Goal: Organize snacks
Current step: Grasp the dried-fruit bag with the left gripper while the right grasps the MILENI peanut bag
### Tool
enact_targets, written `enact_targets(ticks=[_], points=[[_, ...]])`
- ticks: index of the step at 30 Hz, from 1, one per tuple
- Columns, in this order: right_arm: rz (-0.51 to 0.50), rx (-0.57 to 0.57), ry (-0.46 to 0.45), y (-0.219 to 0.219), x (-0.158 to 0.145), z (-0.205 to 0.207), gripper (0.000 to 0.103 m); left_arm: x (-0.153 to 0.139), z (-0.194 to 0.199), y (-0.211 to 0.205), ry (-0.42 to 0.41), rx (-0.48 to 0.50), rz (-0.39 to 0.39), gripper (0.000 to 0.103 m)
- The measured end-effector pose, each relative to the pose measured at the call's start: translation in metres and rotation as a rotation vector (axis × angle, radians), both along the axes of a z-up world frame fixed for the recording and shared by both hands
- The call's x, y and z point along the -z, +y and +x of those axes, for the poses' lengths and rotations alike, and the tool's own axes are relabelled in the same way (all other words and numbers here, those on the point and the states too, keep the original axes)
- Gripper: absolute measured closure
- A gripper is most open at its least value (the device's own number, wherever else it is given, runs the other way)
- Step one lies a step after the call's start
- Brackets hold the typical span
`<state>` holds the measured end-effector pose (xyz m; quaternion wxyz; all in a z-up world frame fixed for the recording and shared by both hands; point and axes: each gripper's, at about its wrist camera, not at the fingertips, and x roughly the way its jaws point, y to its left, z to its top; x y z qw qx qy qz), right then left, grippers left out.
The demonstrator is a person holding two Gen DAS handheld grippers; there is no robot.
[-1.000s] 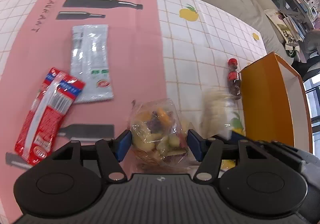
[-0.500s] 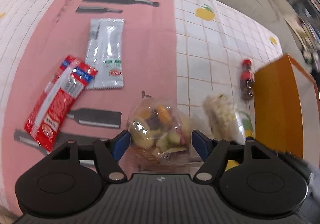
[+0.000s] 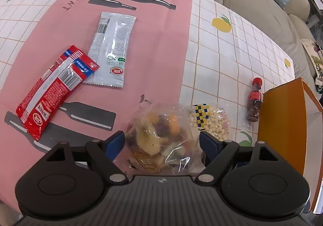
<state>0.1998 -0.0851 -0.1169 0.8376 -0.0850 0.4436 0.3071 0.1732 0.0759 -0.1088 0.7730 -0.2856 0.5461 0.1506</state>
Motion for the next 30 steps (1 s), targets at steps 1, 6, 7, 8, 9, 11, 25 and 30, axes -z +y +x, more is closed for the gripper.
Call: enact_targets(ticks=[1,6,7,8,9,11,25,30], points=[[-0.002,-0.006,-0.007,0.001,0.002,0.001,0.068,0.0,0.001,0.0,-0.001,0.006,0.0,0.005],[0.011,-0.01,0.015,-0.004,0.005,0.011,0.046,0.005,0.005,0.002,0.013,0.027,-0.008,0.001],[0.018,0.003,0.032,-0.007,0.007,0.014,0.045,0.006,0.006,0.001,0.02,0.024,-0.006,0.0],[0.024,0.01,0.047,-0.009,0.008,0.016,0.045,0.006,0.006,0.0,0.025,0.022,-0.004,0.0],[0.039,0.017,0.07,-0.011,0.01,0.018,0.046,0.006,0.006,-0.001,0.027,0.021,-0.004,0.0],[0.066,0.03,0.108,-0.014,0.012,0.021,0.048,0.008,0.006,-0.001,0.036,0.01,-0.017,0.0],[0.079,-0.019,0.126,-0.008,0.009,0.003,0.042,-0.001,-0.005,-0.004,0.018,0.111,0.044,0.024],[0.045,0.013,0.074,-0.018,0.007,0.009,0.036,-0.011,-0.01,0.004,-0.042,0.152,0.067,0.027]])
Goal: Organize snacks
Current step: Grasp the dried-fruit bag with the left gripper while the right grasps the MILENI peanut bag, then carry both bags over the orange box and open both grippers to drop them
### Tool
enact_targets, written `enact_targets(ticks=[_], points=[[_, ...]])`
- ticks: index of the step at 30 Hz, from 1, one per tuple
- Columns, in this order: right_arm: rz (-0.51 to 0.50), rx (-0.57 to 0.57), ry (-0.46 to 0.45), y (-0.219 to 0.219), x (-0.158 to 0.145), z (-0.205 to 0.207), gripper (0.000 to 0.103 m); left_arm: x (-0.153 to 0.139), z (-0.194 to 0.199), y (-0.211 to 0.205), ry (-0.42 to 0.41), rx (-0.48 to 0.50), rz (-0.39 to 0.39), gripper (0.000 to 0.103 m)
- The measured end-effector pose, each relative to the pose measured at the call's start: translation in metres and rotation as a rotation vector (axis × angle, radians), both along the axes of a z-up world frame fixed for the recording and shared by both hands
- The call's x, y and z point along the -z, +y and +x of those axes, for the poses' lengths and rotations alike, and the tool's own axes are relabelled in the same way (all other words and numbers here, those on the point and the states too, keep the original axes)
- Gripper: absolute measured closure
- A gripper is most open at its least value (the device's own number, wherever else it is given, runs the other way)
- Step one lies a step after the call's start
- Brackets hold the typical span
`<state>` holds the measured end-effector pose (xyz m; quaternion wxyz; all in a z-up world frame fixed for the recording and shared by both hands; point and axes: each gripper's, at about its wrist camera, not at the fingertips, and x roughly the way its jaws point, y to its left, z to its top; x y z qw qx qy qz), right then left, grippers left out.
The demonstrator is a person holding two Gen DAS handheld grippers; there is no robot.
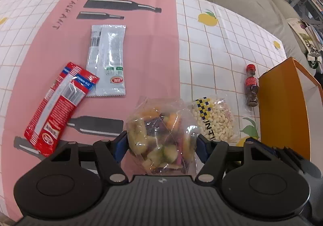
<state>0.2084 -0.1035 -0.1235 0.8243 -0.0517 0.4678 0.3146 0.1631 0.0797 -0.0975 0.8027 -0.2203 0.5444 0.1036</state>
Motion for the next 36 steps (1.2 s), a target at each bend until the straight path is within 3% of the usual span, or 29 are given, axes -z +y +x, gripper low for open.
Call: enact_targets(ticks=[2,3,5,16,23,29,36], points=[[-0.02,0.013,0.0,0.002,0.003,0.006,0.032,-0.003,-0.002,0.001,-0.02,0.012,0.013,0.028],[-0.026,0.014,-0.001,0.004,0.005,0.008,0.022,-0.005,-0.003,0.002,-0.036,0.02,0.02,0.028],[-0.035,0.012,-0.019,0.01,0.009,0.012,0.016,-0.008,-0.005,0.004,-0.053,0.028,0.026,0.028],[-0.127,-0.051,-0.059,0.04,0.033,0.028,0.015,0.008,-0.01,0.013,-0.045,0.0,-0.015,0.029],[-0.169,-0.036,-0.082,0.042,0.043,0.032,0.024,0.011,-0.013,0.015,-0.039,-0.015,-0.031,0.029],[-0.153,-0.001,-0.048,0.036,0.034,0.031,0.026,-0.001,-0.017,0.014,-0.073,-0.01,-0.031,0.029],[-0.107,-0.009,-0.056,0.019,-0.005,0.009,0.026,-0.034,-0.026,0.004,-0.134,0.005,-0.026,0.029]])
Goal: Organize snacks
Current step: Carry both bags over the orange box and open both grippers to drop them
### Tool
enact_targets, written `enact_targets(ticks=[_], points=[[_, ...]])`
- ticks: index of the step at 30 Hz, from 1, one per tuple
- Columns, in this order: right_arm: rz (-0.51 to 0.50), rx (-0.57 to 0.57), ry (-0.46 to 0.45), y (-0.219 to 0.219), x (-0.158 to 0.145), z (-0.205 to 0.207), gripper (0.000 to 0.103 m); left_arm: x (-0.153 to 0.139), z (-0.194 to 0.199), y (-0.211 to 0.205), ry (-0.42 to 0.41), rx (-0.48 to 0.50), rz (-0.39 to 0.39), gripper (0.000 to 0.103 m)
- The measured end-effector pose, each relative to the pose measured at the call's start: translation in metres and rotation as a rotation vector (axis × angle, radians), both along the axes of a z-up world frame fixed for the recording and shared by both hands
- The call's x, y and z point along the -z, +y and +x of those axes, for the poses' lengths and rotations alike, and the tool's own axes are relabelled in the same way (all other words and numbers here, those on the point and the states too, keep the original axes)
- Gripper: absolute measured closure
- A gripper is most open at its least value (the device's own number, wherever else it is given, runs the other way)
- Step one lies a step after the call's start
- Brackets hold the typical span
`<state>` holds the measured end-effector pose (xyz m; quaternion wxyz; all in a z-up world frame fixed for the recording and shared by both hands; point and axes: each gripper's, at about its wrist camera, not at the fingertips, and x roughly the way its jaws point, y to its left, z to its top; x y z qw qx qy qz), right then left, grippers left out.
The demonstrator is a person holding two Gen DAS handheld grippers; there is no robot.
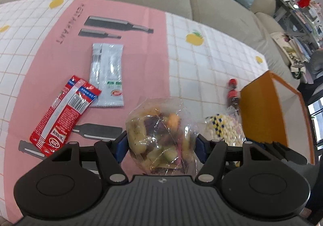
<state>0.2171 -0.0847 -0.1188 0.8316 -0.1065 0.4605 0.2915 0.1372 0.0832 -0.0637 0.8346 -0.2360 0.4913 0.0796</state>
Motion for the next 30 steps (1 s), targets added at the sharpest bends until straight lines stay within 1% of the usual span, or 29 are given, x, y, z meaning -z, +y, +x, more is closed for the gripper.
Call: enact_targets(ticks=[4,9,14,18,24,27,30], points=[[0.033,-0.013,-0.013,-0.018,-0.031,-0.014,0.026,-0.026,-0.004,-0.015,-0.046,0.033,0.02,0.029],[0.076,-0.012,-0.057,-0.049,-0.073,-0.027,0.026,-0.058,-0.005,-0.042,-0.117,0.098,0.023,0.029],[0.083,0.007,-0.094,-0.089,-0.106,-0.033,0.026,-0.083,-0.001,-0.083,-0.18,0.208,0.034,0.029],[0.083,0.033,-0.098,-0.122,-0.126,-0.035,0.026,-0.096,0.005,-0.117,-0.213,0.294,0.026,0.029],[0.037,0.081,-0.125,-0.169,-0.15,-0.032,0.026,-0.107,0.025,-0.165,-0.234,0.414,0.037,0.029],[-0.003,0.09,-0.135,-0.191,-0.156,-0.03,0.026,-0.105,0.036,-0.186,-0.221,0.476,0.034,0.029],[-0.032,0.107,-0.111,-0.21,-0.153,-0.022,0.026,-0.101,0.048,-0.209,-0.195,0.541,0.044,0.029]])
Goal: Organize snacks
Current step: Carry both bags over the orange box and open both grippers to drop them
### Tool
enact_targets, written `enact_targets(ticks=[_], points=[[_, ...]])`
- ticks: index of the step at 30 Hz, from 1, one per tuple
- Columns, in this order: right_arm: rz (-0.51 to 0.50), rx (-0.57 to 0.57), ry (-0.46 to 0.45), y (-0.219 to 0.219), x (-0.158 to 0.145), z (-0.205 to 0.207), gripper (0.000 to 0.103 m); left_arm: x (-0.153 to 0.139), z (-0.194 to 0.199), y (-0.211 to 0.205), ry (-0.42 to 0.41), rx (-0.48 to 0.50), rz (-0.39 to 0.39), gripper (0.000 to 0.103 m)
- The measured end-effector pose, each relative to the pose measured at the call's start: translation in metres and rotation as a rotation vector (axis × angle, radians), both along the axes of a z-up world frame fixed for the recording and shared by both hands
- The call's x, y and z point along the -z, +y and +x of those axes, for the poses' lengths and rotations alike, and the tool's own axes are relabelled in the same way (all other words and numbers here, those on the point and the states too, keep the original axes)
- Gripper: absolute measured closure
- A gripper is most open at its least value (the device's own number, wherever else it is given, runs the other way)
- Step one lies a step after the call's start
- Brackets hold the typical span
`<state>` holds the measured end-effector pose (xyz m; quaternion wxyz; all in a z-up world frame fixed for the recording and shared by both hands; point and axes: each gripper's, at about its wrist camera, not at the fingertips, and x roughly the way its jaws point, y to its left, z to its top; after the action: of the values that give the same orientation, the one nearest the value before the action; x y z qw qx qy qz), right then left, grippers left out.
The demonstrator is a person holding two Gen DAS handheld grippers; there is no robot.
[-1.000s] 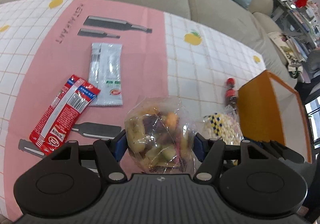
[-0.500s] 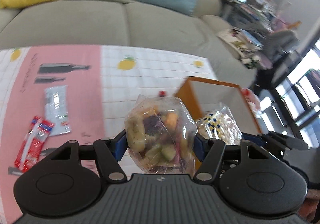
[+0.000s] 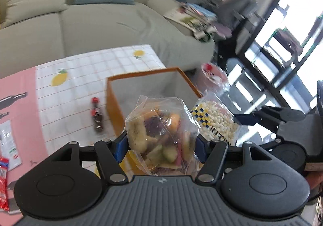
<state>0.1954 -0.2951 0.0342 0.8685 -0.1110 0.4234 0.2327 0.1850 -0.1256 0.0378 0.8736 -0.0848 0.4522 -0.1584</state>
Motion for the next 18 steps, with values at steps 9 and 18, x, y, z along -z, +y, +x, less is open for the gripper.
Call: enact_targets(ticks=[9,18], points=[[-0.156,-0.042,0.027,-0.015,0.036,0.021,0.026,0.027,0.034,-0.042,0.024,0.124,0.086,0.029],[-0.282,-0.155,0.001,-0.005,0.069,0.038,0.026,0.059,0.07,-0.061,0.044,0.171,0.253,0.029]])
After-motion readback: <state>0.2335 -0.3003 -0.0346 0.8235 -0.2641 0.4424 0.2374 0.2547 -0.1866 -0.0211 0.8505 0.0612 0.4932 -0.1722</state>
